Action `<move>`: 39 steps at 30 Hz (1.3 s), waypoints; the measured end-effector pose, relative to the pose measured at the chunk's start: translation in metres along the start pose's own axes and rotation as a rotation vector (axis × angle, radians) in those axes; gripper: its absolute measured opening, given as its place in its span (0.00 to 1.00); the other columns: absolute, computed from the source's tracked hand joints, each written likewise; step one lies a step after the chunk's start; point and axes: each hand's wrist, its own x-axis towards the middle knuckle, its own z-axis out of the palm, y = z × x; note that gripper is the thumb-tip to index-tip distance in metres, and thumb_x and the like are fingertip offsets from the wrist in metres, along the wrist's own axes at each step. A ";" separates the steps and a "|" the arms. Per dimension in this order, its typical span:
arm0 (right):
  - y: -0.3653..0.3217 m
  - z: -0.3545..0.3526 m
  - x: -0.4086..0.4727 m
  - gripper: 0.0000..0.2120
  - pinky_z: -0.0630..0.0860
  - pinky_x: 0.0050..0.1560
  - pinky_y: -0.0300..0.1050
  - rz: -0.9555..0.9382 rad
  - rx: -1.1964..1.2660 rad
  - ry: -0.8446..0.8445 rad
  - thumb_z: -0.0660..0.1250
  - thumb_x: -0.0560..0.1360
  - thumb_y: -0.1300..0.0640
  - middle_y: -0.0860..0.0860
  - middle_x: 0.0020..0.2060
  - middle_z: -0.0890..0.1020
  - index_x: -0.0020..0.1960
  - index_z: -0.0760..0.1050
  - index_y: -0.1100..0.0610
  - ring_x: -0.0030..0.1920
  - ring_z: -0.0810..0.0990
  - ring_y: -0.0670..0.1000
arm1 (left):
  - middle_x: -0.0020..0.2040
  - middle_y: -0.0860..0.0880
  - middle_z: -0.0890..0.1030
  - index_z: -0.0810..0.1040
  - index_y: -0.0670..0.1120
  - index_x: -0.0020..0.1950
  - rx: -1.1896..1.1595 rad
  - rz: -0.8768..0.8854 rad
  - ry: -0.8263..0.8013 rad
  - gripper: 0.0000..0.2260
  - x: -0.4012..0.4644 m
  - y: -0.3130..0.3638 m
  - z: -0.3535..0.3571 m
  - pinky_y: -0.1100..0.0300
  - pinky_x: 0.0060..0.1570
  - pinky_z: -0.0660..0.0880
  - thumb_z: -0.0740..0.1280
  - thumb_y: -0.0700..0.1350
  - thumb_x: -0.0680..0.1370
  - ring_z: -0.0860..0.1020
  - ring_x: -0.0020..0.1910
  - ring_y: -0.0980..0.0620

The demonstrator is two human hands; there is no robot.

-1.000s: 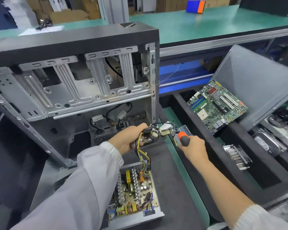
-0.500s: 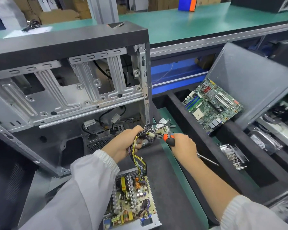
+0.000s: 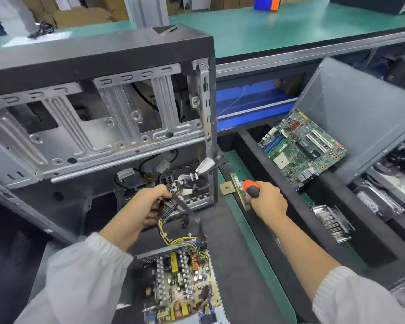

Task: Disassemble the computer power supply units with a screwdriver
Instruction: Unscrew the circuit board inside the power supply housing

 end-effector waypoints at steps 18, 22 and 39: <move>0.002 -0.022 -0.006 0.10 0.67 0.34 0.44 -0.078 0.083 0.044 0.66 0.75 0.57 0.55 0.32 0.77 0.37 0.71 0.59 0.35 0.74 0.58 | 0.17 0.53 0.65 0.64 0.45 0.32 0.269 -0.242 0.091 0.18 -0.017 -0.046 -0.032 0.69 0.17 0.53 0.55 0.47 0.82 0.58 0.14 0.58; -0.032 -0.042 -0.031 0.12 0.63 0.24 0.35 -0.203 0.229 0.029 0.69 0.71 0.60 0.51 0.27 0.73 0.33 0.68 0.58 0.28 0.69 0.51 | 0.22 0.50 0.76 0.71 0.44 0.28 0.556 -0.130 0.162 0.22 -0.020 -0.065 -0.042 0.60 0.28 0.62 0.56 0.49 0.81 0.72 0.25 0.52; -0.044 -0.021 -0.098 0.20 0.72 0.49 0.50 -0.393 0.354 -0.101 0.70 0.69 0.47 0.46 0.22 0.68 0.29 0.62 0.52 0.25 0.69 0.46 | 0.50 0.50 0.83 0.82 0.50 0.55 1.636 0.696 -0.061 0.14 -0.015 -0.035 0.041 0.56 0.42 0.72 0.68 0.57 0.77 0.80 0.52 0.47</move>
